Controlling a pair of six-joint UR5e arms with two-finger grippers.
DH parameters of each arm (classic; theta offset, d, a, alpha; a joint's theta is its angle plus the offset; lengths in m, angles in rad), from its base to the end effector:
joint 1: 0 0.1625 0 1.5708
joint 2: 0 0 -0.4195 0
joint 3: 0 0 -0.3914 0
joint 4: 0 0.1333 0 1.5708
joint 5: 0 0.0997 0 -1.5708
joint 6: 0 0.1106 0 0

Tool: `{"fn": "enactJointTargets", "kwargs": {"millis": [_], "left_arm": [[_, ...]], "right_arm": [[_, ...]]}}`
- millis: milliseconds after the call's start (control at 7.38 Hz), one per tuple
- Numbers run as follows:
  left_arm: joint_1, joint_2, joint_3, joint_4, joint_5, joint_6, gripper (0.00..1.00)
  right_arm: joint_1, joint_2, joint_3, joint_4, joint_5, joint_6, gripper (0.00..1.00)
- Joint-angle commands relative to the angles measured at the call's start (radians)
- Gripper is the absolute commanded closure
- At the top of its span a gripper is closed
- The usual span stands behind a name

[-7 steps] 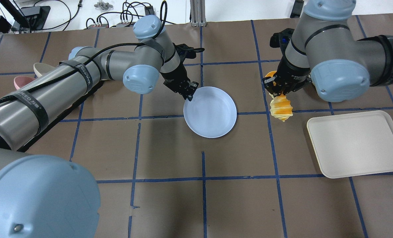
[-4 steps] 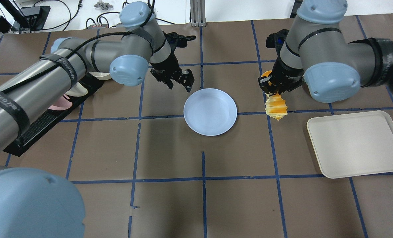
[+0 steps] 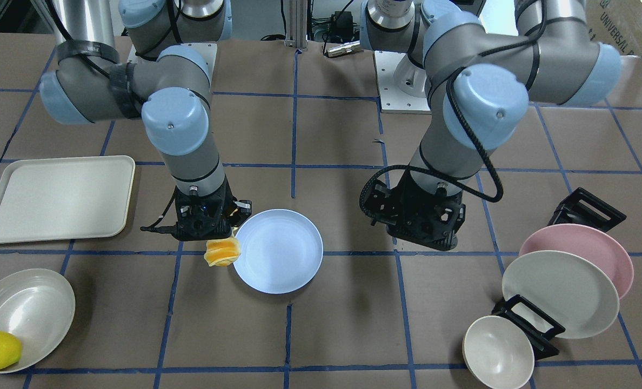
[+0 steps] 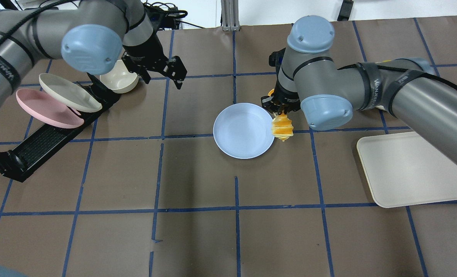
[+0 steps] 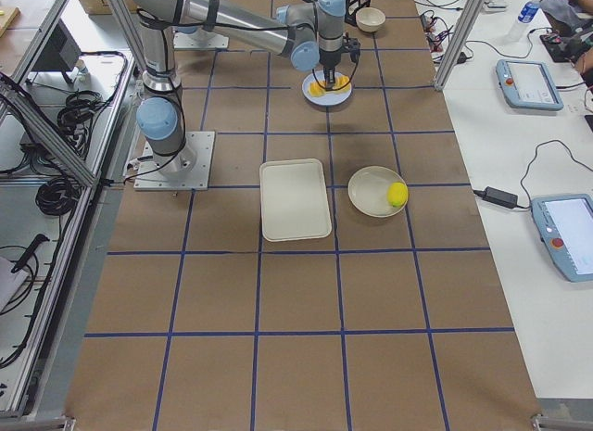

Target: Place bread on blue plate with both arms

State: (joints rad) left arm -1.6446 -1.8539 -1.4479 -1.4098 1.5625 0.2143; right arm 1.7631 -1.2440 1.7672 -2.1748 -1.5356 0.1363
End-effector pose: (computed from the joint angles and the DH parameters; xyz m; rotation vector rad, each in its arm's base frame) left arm -0.1783 -0.5918 0.3923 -0.4498 -3.1009 0.0021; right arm 0.2459 -0.5451 0.2621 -0.0888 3.0903 -0.1144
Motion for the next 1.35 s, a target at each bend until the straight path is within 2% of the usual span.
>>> {"fn": "enactJointTargets", "kwargs": {"millis": [0,135,271,542,677,812,1083,1219], "left_arm": [[0.009,0.048,0.137,-0.224,0.068,0.002,0.0],[0.012,0.056,0.182,-0.286,0.071,0.002,0.0],[0.014,0.062,0.195,-0.291,0.074,0.003,0.0],[0.025,0.079,0.179,-0.317,0.056,-0.003,0.0],[0.069,0.082,0.173,-0.319,0.036,0.0,0.0],[0.091,0.094,0.163,-0.325,-0.028,-0.015,0.0],[0.086,0.178,0.066,-0.308,-0.021,-0.069,0.0],[0.088,0.189,0.034,-0.285,-0.019,-0.066,0.0]], "right_arm": [[0.068,0.089,-0.072,-0.017,0.0,0.084,0.93],[0.096,0.119,-0.099,-0.017,-0.01,0.115,0.93],[0.105,0.133,-0.112,-0.017,-0.012,0.135,0.93],[0.108,0.138,-0.101,-0.02,-0.014,0.138,0.93],[0.108,0.146,-0.098,-0.02,-0.015,0.138,0.93],[0.108,0.15,-0.1,-0.019,-0.02,0.138,0.93],[0.11,0.153,-0.098,-0.016,-0.018,0.138,0.93],[0.11,0.158,-0.098,-0.005,-0.011,0.138,0.83]]}}
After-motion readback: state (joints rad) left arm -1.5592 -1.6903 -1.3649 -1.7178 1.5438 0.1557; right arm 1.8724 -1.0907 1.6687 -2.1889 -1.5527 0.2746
